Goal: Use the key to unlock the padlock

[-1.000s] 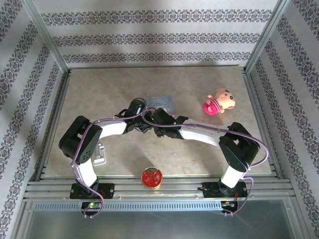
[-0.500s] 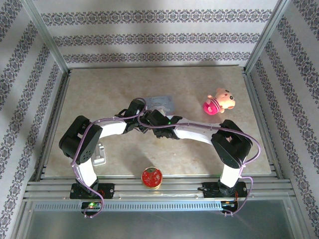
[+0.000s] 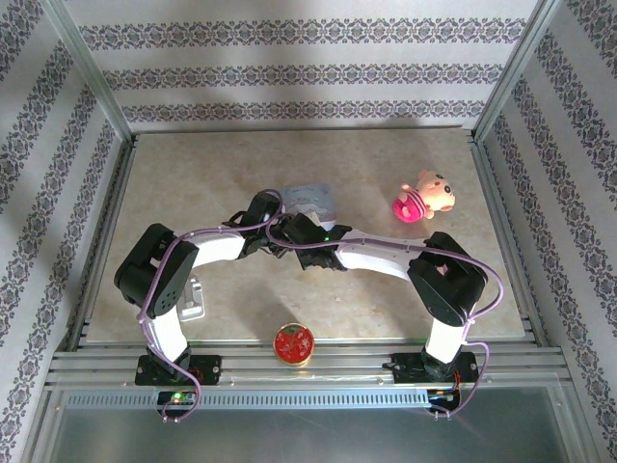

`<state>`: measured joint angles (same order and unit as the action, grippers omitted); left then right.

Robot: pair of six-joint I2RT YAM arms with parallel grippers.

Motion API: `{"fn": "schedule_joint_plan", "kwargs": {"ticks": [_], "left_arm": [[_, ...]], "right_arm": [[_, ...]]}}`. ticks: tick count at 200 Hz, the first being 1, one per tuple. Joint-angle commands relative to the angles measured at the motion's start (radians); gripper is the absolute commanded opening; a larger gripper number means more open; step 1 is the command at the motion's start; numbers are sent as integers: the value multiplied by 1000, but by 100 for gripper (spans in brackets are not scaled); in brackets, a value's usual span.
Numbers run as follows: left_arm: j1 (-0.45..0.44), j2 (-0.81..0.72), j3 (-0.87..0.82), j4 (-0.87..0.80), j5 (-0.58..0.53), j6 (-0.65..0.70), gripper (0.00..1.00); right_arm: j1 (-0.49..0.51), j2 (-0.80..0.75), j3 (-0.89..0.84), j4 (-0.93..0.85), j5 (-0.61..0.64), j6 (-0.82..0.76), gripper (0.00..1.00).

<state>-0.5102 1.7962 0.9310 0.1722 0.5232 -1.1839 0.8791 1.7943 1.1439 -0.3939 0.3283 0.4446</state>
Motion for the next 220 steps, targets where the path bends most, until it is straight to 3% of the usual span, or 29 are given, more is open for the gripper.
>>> {"fn": "schedule_joint_plan", "kwargs": {"ticks": [1, 29, 97, 130, 170, 220], "left_arm": [[7, 36, -10, -82, 23, -20, 0], [7, 41, -18, -80, 24, -19, 0], [7, 41, -34, -74, 32, -20, 0], [7, 37, -38, -76, 35, -19, 0], [7, 29, -53, -101, 32, -5, 0], [7, 22, -78, -131, 20, 15, 19]], "right_arm": [[-17, 17, -2, 27, -32, 3, 0], [-74, -3, -50, 123, -181, 21, 0], [-295, -67, -273, 581, -730, 142, 0], [-337, -30, -277, 654, -810, 174, 0], [-378, 20, -320, 866, -909, 293, 0], [-390, 25, -316, 911, -940, 325, 0]]}}
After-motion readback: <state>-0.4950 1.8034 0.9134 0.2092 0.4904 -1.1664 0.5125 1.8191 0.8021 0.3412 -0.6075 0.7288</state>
